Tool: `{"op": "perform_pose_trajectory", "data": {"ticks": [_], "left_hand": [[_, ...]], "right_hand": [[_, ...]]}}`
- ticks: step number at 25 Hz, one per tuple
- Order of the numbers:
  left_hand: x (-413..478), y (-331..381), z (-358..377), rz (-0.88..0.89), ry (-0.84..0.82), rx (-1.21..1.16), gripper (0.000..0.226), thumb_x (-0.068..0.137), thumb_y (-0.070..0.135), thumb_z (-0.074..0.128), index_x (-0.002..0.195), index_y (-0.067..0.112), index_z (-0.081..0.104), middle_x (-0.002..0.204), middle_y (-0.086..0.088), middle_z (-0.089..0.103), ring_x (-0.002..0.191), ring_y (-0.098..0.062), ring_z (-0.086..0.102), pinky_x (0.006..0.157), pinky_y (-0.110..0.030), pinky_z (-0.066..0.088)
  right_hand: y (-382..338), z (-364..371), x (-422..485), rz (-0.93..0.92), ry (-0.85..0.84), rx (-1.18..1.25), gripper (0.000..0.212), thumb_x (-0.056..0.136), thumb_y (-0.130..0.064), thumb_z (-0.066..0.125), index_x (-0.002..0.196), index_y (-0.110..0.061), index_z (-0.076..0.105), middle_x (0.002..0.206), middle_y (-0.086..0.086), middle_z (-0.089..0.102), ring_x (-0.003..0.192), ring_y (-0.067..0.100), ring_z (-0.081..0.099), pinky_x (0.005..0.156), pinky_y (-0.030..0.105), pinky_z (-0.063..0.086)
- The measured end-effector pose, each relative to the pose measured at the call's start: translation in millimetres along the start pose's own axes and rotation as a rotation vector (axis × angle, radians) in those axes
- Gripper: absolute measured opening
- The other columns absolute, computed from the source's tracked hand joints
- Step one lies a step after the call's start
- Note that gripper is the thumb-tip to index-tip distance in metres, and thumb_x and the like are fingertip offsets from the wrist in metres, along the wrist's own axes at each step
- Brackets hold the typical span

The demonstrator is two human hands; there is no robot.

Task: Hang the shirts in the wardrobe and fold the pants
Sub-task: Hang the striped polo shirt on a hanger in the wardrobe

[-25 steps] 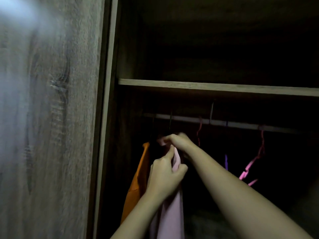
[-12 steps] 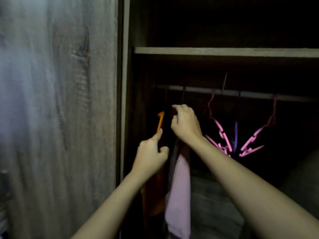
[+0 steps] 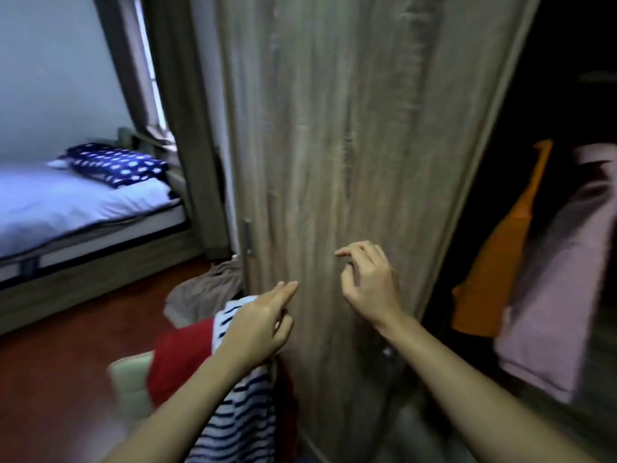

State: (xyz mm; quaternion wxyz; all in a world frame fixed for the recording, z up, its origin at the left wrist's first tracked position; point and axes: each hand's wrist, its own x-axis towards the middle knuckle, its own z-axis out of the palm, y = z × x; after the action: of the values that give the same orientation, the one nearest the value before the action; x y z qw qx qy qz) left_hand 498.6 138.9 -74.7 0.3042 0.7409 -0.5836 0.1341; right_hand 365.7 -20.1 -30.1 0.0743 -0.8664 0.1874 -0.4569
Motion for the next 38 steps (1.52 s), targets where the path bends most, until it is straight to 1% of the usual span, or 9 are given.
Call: {"op": "perform_pose_trajectory", "data": {"ticks": [3,7,12,14,20,24,30,34,38], "left_hand": [[-48.9,-84.9,-19.4,-0.148,-0.179,0.215,0.053,0.078,0.032,0.039,0.119,0.007,0.062,0.122,-0.011,0.064,0.108,-0.028,0.064,0.075,-0.032,0.055],[-97.0,-150.4,-19.2,-0.396,-0.462,0.340,0.076,0.085,0.053,0.015,0.147,0.010,0.026,0.155,-0.006,0.019,0.143,-0.026,0.022,0.111,-0.041,0.027],[-131.9,-180.1,5.9,-0.385,-0.464,0.403,0.067,0.087,0.052,0.028,0.131,0.008,0.053,0.137,-0.008,0.053,0.124,-0.027,0.053,0.091,-0.041,0.049],[-134.4,-183.2,10.6,-0.376,-0.432,0.407,0.063,0.094,0.049,0.022,0.130,0.008,0.053,0.136,-0.009,0.054,0.124,-0.026,0.053,0.089,-0.041,0.050],[-141.6,-193.5,24.7,-0.346,-0.385,0.374,0.064,0.092,0.046,0.027,0.137,0.003,0.042,0.143,-0.013,0.045,0.131,-0.031,0.044,0.095,-0.049,0.044],[-145.9,-192.0,19.8,-0.341,-0.386,0.290,0.081,0.092,0.060,0.000,0.146,0.005,0.025,0.154,-0.010,0.023,0.142,-0.026,0.023,0.109,-0.046,0.031],[-78.9,-165.1,-36.3,-0.705,0.150,-0.498,0.076,0.094,0.045,0.044,0.150,0.011,0.006,0.158,-0.007,0.009,0.145,-0.016,0.011,0.117,-0.029,0.009],[-6.5,-131.3,-79.3,-0.131,-0.170,-0.531,0.097,0.068,0.047,0.059,0.148,0.027,0.009,0.151,0.014,0.005,0.141,0.005,0.003,0.109,-0.007,0.008],[20.7,-92.3,-71.2,-0.157,-0.561,-0.665,0.085,0.069,0.041,0.069,0.144,0.025,0.033,0.147,0.011,0.033,0.137,-0.009,0.032,0.114,-0.030,0.027]], "right_hand": [[-36.6,76.6,-0.7,-0.008,-0.200,0.100,0.032,0.077,-0.018,0.043,0.100,-0.010,0.064,0.097,0.007,0.062,0.091,0.026,0.058,0.086,0.027,0.040],[-65.4,158.9,-3.6,0.181,-0.578,0.081,0.053,0.085,-0.038,0.037,0.120,-0.003,0.056,0.118,0.016,0.056,0.113,0.033,0.051,0.097,0.036,0.038],[-83.8,229.2,-3.7,0.548,-0.871,-0.003,0.080,0.086,-0.064,0.041,0.138,-0.003,0.038,0.139,0.021,0.044,0.130,0.036,0.038,0.105,0.041,0.034],[-92.4,247.3,-7.7,0.591,-0.937,0.016,0.067,0.089,-0.058,0.041,0.134,-0.009,0.047,0.135,0.020,0.051,0.124,0.035,0.047,0.101,0.036,0.038],[-121.8,247.8,-19.9,0.637,-0.434,0.077,0.026,0.098,-0.030,0.035,0.100,-0.012,0.054,0.100,0.022,0.064,0.094,0.039,0.059,0.078,0.039,0.046],[-124.4,218.5,-7.0,0.696,-0.117,0.416,0.026,0.101,-0.023,0.030,0.093,-0.005,0.047,0.075,0.006,0.053,0.069,0.021,0.050,0.062,0.030,0.034],[-132.7,155.8,10.2,0.478,-0.082,0.846,0.030,0.098,-0.024,0.036,0.073,-0.012,0.046,0.065,-0.005,0.042,0.058,0.000,0.038,0.057,0.019,0.034],[-138.6,92.7,21.7,0.405,-0.128,1.053,0.027,0.090,-0.027,0.040,0.066,-0.016,0.042,0.055,-0.014,0.042,0.052,0.001,0.037,0.050,0.017,0.032],[-123.5,28.6,26.3,0.437,0.033,1.172,0.027,0.092,-0.020,0.041,0.065,-0.014,0.041,0.055,-0.011,0.044,0.052,0.002,0.040,0.052,0.019,0.034]]}}
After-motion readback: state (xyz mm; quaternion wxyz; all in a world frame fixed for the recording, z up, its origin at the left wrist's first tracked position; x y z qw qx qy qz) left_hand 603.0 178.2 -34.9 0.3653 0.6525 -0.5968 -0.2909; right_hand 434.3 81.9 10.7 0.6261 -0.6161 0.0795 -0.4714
